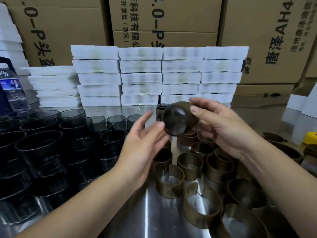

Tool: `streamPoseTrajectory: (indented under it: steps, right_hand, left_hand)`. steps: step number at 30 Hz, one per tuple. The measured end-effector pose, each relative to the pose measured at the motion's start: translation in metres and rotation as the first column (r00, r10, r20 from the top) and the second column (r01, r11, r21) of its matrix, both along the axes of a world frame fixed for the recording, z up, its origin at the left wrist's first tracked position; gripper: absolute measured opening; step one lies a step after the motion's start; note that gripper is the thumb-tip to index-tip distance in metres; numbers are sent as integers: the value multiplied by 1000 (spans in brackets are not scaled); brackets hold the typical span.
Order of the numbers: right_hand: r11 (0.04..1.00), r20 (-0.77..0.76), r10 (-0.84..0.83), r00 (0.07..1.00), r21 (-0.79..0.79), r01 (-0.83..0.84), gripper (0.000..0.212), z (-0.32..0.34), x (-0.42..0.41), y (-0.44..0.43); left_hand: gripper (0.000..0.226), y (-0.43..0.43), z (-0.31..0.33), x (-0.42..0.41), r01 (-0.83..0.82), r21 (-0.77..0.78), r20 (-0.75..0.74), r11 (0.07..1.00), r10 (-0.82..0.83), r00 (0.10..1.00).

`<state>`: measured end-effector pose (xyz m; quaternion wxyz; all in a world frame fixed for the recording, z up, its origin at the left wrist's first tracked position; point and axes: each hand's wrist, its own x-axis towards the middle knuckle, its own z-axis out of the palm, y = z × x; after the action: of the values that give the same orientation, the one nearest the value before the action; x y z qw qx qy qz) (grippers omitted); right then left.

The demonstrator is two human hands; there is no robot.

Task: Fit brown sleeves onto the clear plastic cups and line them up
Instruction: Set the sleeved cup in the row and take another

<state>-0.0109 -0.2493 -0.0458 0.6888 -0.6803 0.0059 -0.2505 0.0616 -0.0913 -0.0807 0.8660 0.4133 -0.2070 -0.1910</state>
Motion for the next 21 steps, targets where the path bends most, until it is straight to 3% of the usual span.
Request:
streamPoseTrajectory:
  steps: [2,5,7,8,10,12,13,18,21]
  right_hand:
    - [994,56,-109,992,30,107,31,4,-1,-9]
    - [957,53,-291,955,2,291,24,5,5,-19]
    - [931,37,-359,933,-53,360,22,8,12,-25]
    - [925,29,-371,928,-74,372,22,10,17,-27]
    - [922,-9,-362,932,-147,357,22,17,29,-29]
    - [927,-90,-317,944,-239,289,20,22,45,-27]
    - [927,-139,-292,946,-285,244,20,23,53,-25]
    - [807,-196,-292,936,-575,132,27,19,87,-21]
    - [739,-207,-278,938,-670,72,26,15,97,-19]
  left_hand:
    - [25,0,-1,1,-228,96,88,969,220,972]
    - [25,0,-3,0,-262,204,275,943,202,940]
    - [30,0,-9,-4,-330,284,490,900,159,857]
    - [28,1,-12,-7,-384,310,618,870,122,776]
    - [18,3,-17,-12,-514,267,874,816,20,485]
    - [14,6,-20,-14,-523,179,976,833,-85,199]
    - [16,7,-21,-16,-482,180,981,857,-121,150]
    - [19,7,-24,-17,-390,266,960,882,-205,192]
    - [18,7,-24,-16,-387,273,958,881,-210,197]
